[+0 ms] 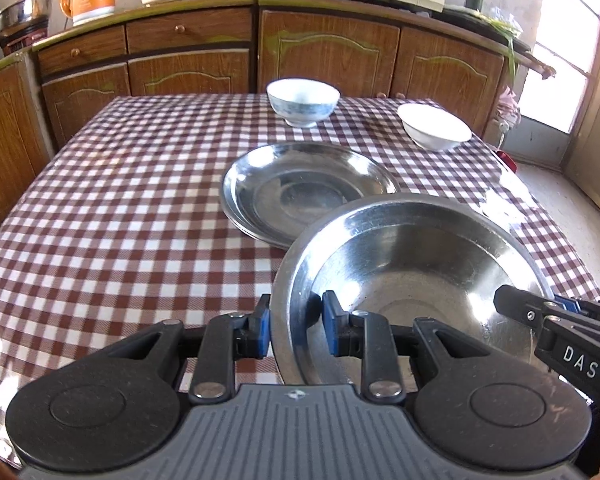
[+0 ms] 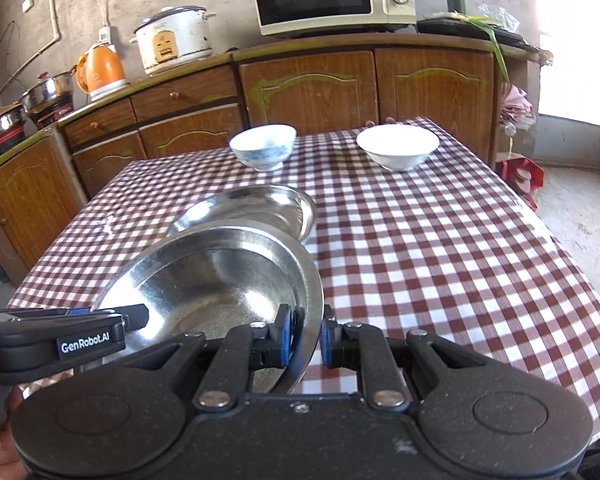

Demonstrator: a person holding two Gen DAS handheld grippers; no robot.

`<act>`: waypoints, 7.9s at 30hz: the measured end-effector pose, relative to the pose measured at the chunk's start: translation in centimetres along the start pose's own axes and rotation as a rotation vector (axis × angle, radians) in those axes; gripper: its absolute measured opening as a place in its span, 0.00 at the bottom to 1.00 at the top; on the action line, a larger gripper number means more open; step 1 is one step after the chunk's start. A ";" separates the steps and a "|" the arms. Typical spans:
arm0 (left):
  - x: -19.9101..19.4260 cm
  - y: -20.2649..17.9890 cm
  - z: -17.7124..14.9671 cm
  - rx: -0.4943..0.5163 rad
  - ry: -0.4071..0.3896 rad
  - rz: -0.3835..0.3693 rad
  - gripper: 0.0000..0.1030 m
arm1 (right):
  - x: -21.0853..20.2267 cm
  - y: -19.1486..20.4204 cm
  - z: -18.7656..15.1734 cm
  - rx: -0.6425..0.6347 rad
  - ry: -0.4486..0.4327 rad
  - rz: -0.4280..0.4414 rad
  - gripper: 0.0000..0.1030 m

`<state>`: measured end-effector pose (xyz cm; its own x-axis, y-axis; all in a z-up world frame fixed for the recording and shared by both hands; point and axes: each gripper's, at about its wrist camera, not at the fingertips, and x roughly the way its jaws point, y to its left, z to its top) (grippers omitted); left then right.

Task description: Organize plates and bowls

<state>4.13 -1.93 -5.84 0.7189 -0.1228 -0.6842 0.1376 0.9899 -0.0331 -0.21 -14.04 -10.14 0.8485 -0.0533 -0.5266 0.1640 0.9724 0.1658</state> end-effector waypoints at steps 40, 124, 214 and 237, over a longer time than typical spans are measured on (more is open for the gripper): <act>1.8 1.6 -2.7 -0.039 0.083 0.063 0.41 | 3.3 0.0 -2.4 -0.013 0.085 -0.001 0.30; 4.6 -8.2 15.2 0.133 -0.070 -0.017 0.80 | 5.3 -10.7 15.2 0.069 -0.166 -0.122 0.70; 19.2 -8.6 23.8 0.116 0.003 -0.194 0.24 | 23.4 -13.1 22.4 0.192 -0.039 -0.056 0.18; 7.9 -1.5 20.5 0.026 -0.046 -0.085 0.25 | 13.1 -2.5 20.9 0.097 -0.055 0.049 0.18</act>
<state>23.57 -5.85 3.75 0.7343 -0.2102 -0.6454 0.2167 0.9737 -0.0706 21.05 -21.92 -0.01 0.8826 -0.0215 -0.4696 0.1676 0.9477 0.2715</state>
